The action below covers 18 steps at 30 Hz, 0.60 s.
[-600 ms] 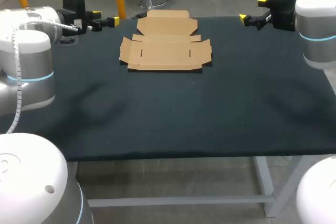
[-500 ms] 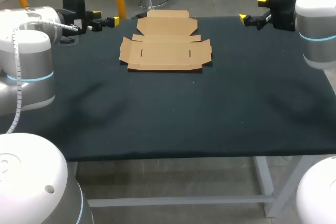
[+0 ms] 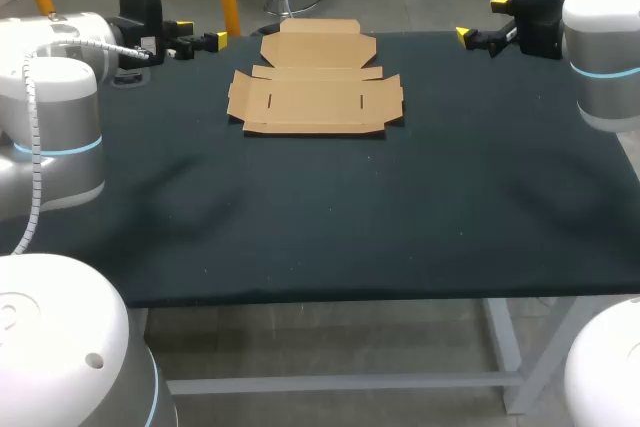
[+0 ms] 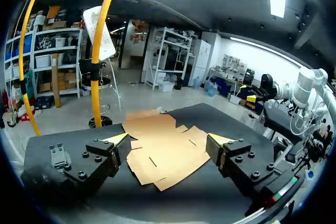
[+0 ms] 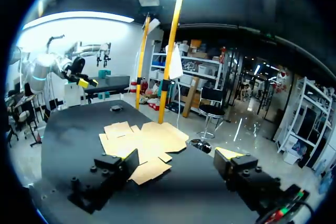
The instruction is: Assemble the packaging by folding the flat box into shape, placing the metal phone stand inside, and closing the box properly
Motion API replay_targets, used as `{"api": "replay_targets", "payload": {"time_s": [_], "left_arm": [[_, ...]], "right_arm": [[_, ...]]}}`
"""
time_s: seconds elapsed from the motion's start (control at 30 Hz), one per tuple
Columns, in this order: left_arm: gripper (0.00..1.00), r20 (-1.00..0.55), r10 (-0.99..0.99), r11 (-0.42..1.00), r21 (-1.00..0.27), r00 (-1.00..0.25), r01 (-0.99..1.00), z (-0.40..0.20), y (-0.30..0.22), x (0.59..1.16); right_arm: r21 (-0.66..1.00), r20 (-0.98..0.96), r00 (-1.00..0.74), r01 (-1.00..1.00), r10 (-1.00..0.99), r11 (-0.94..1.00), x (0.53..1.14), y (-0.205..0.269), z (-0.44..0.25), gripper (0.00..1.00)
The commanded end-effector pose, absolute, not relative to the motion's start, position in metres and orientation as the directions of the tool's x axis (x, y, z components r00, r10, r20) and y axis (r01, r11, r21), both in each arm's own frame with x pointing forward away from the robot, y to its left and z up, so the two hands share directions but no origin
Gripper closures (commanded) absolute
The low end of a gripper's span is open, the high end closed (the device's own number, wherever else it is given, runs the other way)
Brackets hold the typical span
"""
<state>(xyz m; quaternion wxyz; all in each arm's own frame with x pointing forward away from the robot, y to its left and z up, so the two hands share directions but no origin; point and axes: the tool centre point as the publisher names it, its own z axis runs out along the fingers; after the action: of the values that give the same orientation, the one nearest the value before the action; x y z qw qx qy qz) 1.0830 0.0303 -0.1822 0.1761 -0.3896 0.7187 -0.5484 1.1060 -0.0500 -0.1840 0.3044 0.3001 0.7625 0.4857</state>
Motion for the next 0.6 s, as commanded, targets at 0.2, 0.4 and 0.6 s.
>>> {"api": "replay_targets", "payload": {"time_s": [0.2,0.4,0.6], "left_arm": [[0.0,0.174,-0.754,0.095,-0.925,-0.633,-0.367,-0.1822,0.0298,1.0831],[0.0,0.174,-0.754,0.095,-0.925,-0.633,-0.367,-0.1822,0.0298,1.0831],[0.0,0.181,-0.743,0.098,-0.923,-0.644,-0.372,-0.1823,0.0296,1.0834]], "right_arm": [[0.924,-0.173,-0.634,0.16,0.754,0.347,1.1051,-0.0501,-0.1841,0.0],[0.924,-0.173,-0.634,0.16,0.754,0.347,1.1051,-0.0501,-0.1841,0.0],[0.924,-0.173,-0.634,0.16,0.754,0.347,1.1051,-0.0501,-0.1841,0.0]]}}
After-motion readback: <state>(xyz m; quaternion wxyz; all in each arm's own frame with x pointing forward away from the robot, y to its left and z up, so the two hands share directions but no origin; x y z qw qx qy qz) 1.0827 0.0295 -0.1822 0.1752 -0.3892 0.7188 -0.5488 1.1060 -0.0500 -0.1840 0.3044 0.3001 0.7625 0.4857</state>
